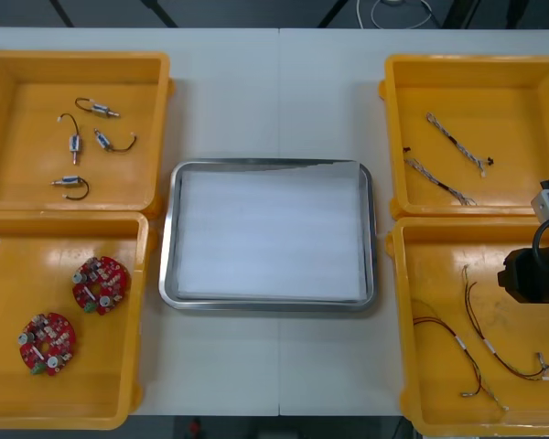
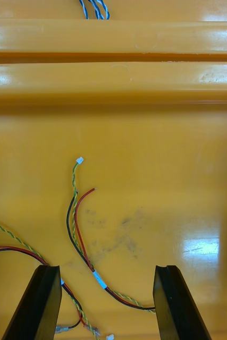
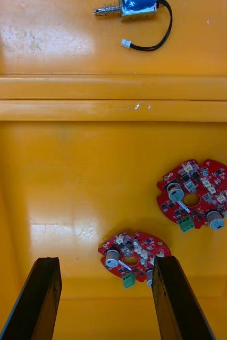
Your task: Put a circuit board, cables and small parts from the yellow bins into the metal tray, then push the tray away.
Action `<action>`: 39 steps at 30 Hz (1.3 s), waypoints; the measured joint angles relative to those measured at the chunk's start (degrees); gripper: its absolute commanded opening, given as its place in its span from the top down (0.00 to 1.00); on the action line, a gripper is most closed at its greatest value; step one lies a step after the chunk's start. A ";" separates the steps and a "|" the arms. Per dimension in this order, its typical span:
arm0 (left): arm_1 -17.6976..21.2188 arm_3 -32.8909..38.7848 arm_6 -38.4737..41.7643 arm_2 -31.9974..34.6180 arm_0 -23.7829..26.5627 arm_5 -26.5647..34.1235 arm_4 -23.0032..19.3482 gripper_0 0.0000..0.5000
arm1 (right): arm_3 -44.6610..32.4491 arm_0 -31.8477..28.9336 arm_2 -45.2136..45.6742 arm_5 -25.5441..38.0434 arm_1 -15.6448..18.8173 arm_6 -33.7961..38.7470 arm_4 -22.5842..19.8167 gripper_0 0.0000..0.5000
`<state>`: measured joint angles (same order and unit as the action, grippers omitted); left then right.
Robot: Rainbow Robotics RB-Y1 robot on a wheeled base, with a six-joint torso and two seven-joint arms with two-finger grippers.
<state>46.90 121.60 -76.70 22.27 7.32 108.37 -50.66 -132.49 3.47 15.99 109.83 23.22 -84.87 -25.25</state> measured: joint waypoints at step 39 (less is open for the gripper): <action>0.00 0.00 0.00 0.00 0.00 0.00 0.00 0.00 | 0.00 0.00 0.00 0.00 0.00 0.00 0.00 0.00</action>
<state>46.89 121.60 -76.70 22.27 7.32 108.37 -50.65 -132.49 3.47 15.99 109.83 23.22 -84.87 -25.25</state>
